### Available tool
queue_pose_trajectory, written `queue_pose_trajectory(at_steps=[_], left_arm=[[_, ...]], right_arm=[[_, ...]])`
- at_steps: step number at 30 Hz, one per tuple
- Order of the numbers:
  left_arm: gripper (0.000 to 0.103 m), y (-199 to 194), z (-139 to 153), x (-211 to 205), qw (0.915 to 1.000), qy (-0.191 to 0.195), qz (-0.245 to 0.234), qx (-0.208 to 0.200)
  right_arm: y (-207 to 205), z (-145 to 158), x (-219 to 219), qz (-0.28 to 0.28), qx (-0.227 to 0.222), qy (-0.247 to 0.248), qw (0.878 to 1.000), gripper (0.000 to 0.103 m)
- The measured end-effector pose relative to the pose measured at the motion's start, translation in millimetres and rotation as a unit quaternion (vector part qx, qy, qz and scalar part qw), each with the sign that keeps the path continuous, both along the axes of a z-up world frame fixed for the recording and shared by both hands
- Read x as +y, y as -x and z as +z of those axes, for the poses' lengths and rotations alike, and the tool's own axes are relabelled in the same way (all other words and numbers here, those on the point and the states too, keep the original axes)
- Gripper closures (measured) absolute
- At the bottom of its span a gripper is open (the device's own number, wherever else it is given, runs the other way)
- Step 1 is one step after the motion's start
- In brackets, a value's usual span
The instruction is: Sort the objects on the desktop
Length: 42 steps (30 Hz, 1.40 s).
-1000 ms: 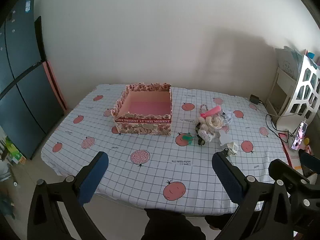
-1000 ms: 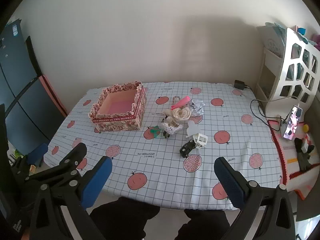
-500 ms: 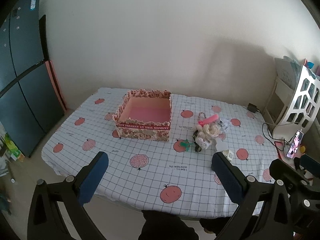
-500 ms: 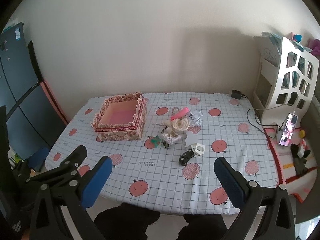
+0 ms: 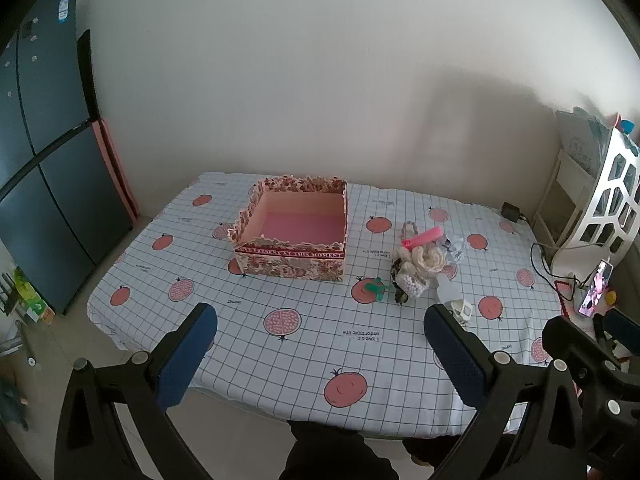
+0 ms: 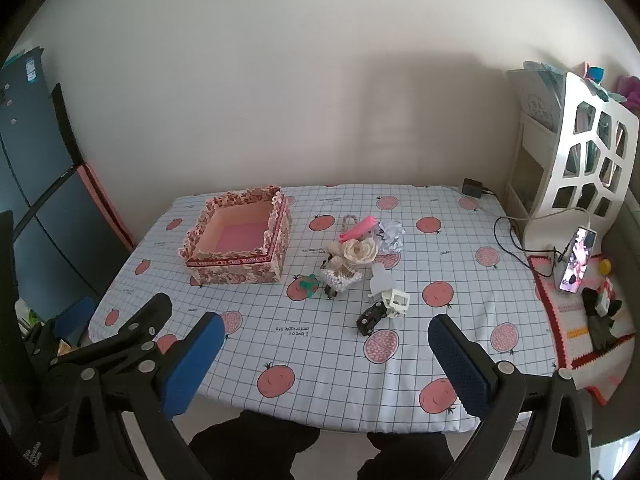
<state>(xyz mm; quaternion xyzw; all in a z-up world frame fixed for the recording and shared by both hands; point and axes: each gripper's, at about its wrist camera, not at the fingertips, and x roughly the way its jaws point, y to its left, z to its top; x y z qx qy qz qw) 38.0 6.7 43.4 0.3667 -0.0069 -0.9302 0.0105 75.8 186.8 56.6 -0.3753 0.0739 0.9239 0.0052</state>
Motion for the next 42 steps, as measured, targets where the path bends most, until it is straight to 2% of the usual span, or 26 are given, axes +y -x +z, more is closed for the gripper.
queue_pose_trajectory(at_steps=[21, 34, 42], left_arm=[[0.0, 43, -3, 21, 0.9996, 0.004, -0.012, -0.027], [0.0, 99, 1, 46, 0.9988, 0.002, -0.03, -0.04], [0.0, 142, 15, 69, 0.9989, -0.012, -0.039, -0.023]], right_arm=[[40, -8, 21, -0.02, -0.016, 0.013, 1.0, 0.0], [92, -4, 47, -0.042, -0.016, 0.019, 0.999, 0.0], [130, 9, 74, -0.063, 0.001, 0.028, 0.998, 0.0]])
